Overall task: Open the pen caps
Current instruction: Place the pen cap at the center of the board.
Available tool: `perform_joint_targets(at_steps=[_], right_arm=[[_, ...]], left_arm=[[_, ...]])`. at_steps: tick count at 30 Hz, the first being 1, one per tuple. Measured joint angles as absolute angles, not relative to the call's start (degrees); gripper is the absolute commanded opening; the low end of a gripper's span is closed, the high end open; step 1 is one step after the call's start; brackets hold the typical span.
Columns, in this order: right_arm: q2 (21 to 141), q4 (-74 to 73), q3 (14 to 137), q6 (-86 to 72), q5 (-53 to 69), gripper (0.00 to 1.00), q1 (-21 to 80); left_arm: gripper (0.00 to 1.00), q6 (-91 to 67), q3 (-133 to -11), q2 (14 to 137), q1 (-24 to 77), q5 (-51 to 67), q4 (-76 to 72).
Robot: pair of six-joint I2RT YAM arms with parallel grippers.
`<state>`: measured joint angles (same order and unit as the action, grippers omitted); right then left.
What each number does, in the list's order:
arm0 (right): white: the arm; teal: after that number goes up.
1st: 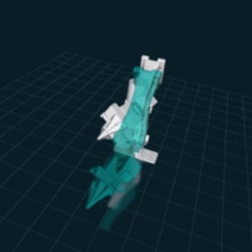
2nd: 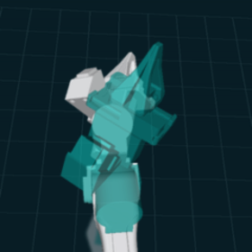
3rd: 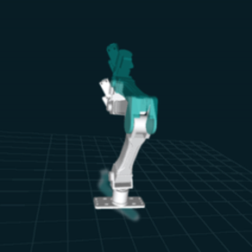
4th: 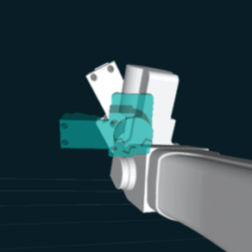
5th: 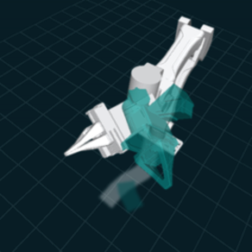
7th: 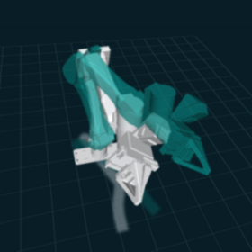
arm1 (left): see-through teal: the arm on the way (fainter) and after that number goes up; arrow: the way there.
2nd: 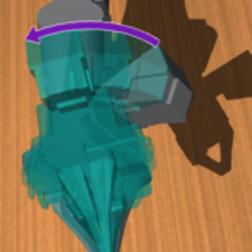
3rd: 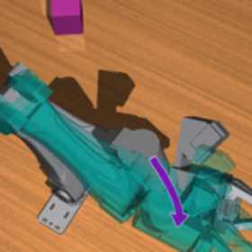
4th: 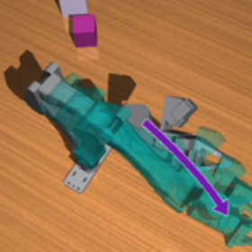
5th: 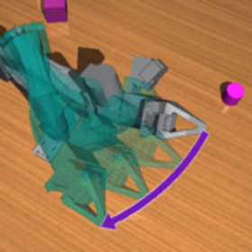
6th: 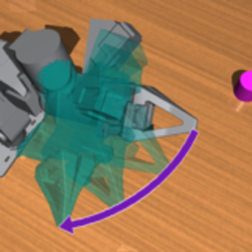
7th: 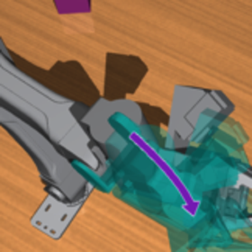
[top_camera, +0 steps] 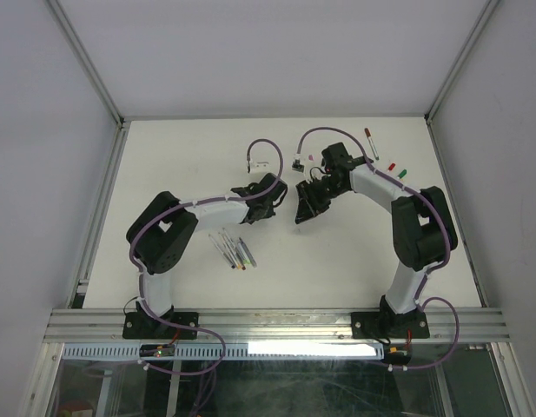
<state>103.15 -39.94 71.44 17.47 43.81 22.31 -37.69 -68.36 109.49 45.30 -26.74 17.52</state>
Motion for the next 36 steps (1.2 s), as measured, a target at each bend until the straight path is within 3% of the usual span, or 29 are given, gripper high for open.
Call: perform_joint_targets(at_steps=[9, 19, 36], right_arm=[[103.1, -39.9, 71.4, 17.5, 43.9, 0.36, 22.2], [103.1, -39.9, 71.4, 17.5, 43.9, 0.36, 21.9], [103.0, -39.9, 71.4, 17.5, 43.8, 0.36, 21.6]], left_arm=[[0.14, -37.7, -68.9, 109.7, 45.3, -30.7, 21.8], [0.31, -37.4, -69.3, 109.9, 44.9, -31.7, 23.0], [0.37, -37.0, -69.6, 108.2, 44.5, -30.8, 24.4]])
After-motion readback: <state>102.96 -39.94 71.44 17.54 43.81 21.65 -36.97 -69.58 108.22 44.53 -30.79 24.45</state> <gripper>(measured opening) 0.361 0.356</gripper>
